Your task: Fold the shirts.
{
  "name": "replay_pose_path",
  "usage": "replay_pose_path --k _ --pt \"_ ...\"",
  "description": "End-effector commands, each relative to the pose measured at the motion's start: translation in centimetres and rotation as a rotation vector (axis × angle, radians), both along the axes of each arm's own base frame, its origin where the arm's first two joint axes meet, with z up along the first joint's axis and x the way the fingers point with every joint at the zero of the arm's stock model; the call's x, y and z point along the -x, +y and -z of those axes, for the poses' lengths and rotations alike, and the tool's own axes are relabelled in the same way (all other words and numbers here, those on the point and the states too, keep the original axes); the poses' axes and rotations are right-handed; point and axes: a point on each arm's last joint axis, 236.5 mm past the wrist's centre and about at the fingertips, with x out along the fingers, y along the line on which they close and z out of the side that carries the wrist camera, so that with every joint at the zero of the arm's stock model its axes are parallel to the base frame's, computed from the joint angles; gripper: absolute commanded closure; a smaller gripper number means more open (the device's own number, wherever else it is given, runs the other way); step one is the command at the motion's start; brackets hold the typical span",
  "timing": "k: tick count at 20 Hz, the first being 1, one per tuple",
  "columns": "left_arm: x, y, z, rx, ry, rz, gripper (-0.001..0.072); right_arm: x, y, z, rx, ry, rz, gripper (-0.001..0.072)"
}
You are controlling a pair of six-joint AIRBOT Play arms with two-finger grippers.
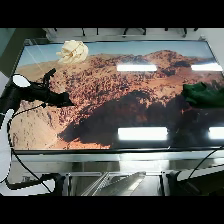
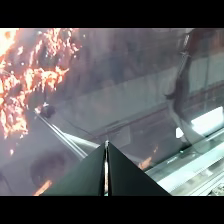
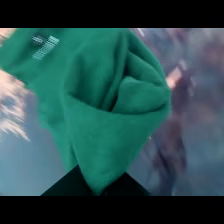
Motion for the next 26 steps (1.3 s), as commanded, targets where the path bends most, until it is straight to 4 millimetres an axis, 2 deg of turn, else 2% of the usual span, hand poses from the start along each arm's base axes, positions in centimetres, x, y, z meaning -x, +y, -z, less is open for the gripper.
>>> replay_pose_path --k 1,4,9,12,13,14,15,16,18,20,22,23,25,26 --pt "-0.2 0.0 0.0 -0.003 -0.015 0.009 0.0697 3.8 0.4 1.7 -0.030 0.169 0.077 0.0688" --pt "-0.1 0.0 0.0 -0.005 -0.018 0.016 0.0697 6.1 -0.5 3.5 0.029 0.224 0.179 0.0688" --pt "0.1 0.0 0.0 -0.003 -0.010 0.021 0.0697 8.9 1.8 8.8 -0.025 0.237 0.254 0.0687" --pt "0.8 -0.1 0.0 0.000 0.013 0.037 0.0697 9.2 2.3 9.9 -0.026 0.185 0.240 0.0678" --pt "0.8 -0.1 0.0 0.000 0.013 0.037 0.0697 9.2 2.5 10.0 -0.039 0.181 0.241 0.0545" --pt "0.7 -0.1 0.0 0.000 0.012 0.036 0.0697 9.1 2.6 9.9 -0.045 0.175 0.244 0.0220" --pt "0.7 -0.1 0.0 0.000 0.012 0.036 0.0697 9.0 2.6 9.8 -0.045 0.170 0.234 0.0002" --pt "0.7 -0.1 0.0 0.001 0.013 0.036 0.0697 9.1 2.5 9.6 -0.036 0.163 0.207 0.0005" --pt "0.9 -0.1 0.0 0.000 0.017 0.041 0.0697 9.5 1.8 7.8 -0.018 0.139 0.219 0.0005" --pt "0.8 -0.1 0.0 -0.001 0.010 0.047 0.0697 10.1 0.8 4.7 0.018 0.094 0.245 0.0008" --pt "0.8 -0.1 0.0 -0.001 0.010 0.048 0.0697 10.4 0.8 0.8 0.082 0.021 0.254 0.0040" --pt "0.9 -0.1 0.0 0.000 0.011 0.048 0.0697 10.5 1.4 -1.3 0.118 -0.023 0.246 0.0154" --pt "0.9 -0.1 -0.1 -0.001 0.011 0.049 0.0697 10.4 3.4 -5.4 0.188 -0.112 0.210 0.0171" --pt "1.0 -0.1 -0.1 -0.001 0.012 0.050 0.0697 10.1 5.1 -7.2 0.205 -0.156 0.176 0.0171"
